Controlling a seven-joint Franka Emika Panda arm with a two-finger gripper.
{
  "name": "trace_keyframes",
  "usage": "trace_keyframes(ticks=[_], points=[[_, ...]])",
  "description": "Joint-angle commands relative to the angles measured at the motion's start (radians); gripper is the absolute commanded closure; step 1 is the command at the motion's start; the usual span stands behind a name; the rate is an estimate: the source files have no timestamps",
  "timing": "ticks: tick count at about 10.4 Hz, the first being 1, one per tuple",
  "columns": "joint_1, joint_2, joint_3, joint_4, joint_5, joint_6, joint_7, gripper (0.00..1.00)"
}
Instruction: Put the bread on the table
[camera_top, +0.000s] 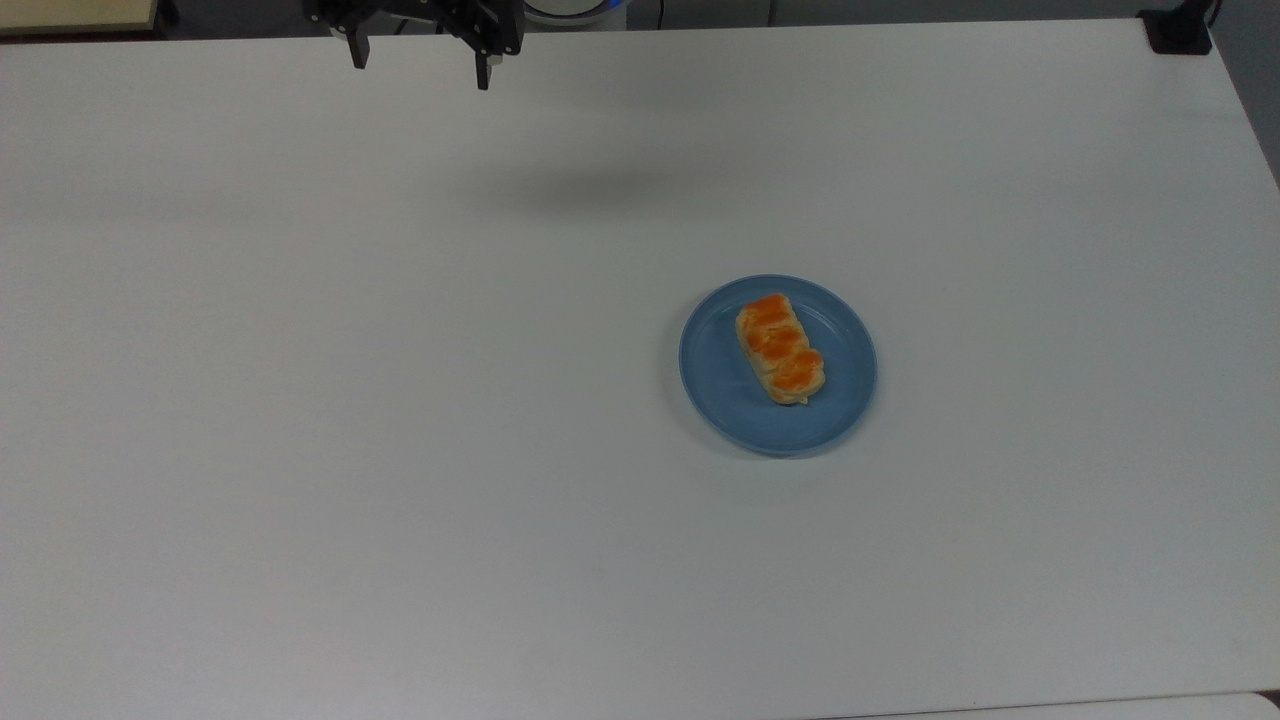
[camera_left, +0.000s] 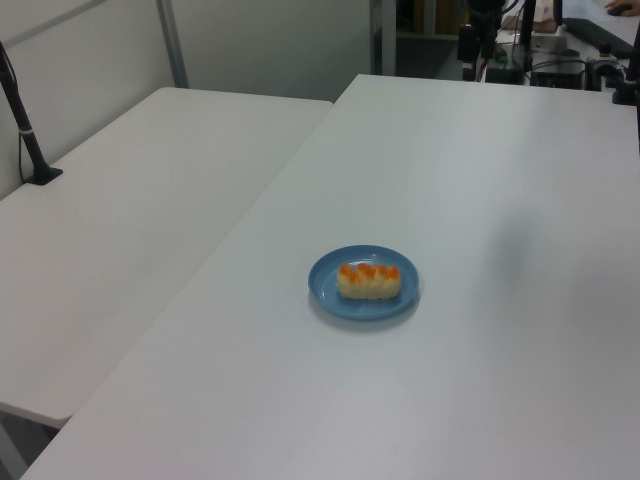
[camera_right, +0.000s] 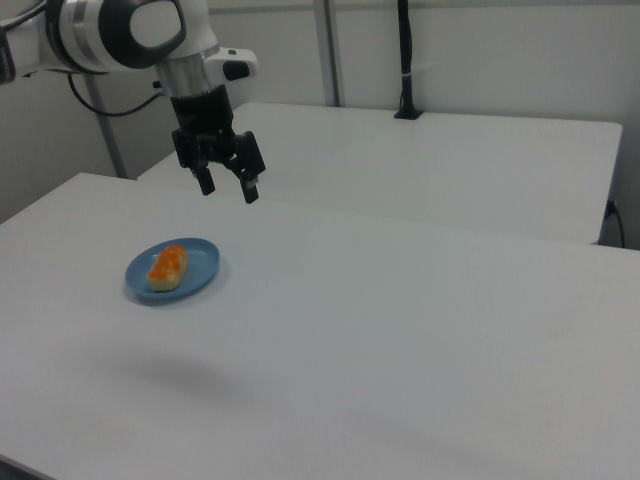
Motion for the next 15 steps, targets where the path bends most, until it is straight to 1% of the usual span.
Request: trace_keyframes(ticks=[1,10,11,13,14,15], points=[[0.001,-0.017,-0.01,-0.003,0.03,-0.033,-0.027,0.0],[0.009,-0.008,-0.007,-0.002,0.033,-0.024,-0.039,0.0],[0.015,-0.002,0.004,-0.002,0.042,-0.023,-0.039,0.0],[0.041,0.019,0.006,0.001,0.114,-0.018,-0.031,0.0],[0.062,0.026,0.007,0.0,0.134,0.009,-0.025,0.0],[0.104,0.035,0.007,0.0,0.141,0.044,-0.018,0.0]])
